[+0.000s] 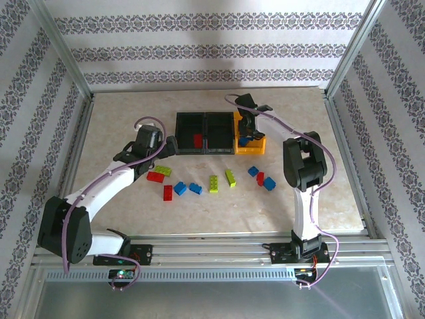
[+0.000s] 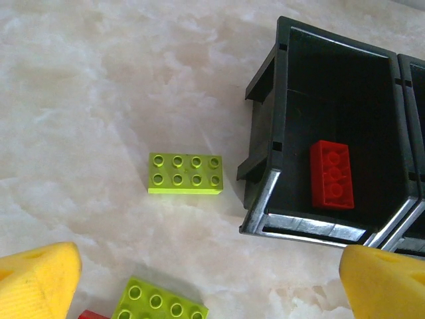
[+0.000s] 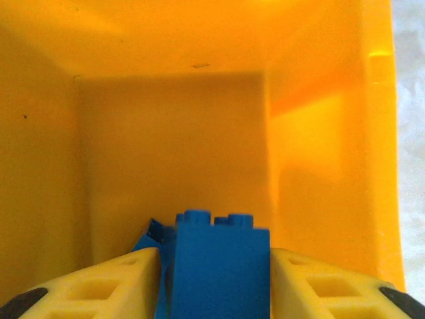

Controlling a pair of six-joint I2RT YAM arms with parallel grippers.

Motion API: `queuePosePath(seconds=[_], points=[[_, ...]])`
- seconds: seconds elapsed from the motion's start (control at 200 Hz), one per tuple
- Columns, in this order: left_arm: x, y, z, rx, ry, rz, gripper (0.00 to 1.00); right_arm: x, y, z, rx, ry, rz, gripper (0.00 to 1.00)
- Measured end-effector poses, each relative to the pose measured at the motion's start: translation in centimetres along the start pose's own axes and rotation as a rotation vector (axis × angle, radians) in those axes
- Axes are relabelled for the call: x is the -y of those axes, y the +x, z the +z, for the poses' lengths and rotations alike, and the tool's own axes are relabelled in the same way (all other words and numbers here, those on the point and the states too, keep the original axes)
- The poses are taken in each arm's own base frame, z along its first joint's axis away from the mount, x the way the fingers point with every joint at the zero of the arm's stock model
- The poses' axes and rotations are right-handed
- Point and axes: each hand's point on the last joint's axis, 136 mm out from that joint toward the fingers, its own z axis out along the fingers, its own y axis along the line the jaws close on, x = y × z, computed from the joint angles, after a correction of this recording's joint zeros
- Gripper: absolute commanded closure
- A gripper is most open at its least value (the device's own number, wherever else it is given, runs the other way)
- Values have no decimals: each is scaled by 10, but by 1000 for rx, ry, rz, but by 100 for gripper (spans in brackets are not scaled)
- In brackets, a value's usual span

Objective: Sort the legos into containers by color

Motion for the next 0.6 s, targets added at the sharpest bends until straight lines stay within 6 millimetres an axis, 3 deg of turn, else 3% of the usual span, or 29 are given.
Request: queuePosePath(seconds=[0.275, 0.6], points=[[-1, 1, -1, -3, -1, -3, 0, 1, 0, -6, 10, -5, 3, 51], [-1, 1, -1, -3, -2, -7, 0, 5, -13, -49, 93, -33, 21, 46]])
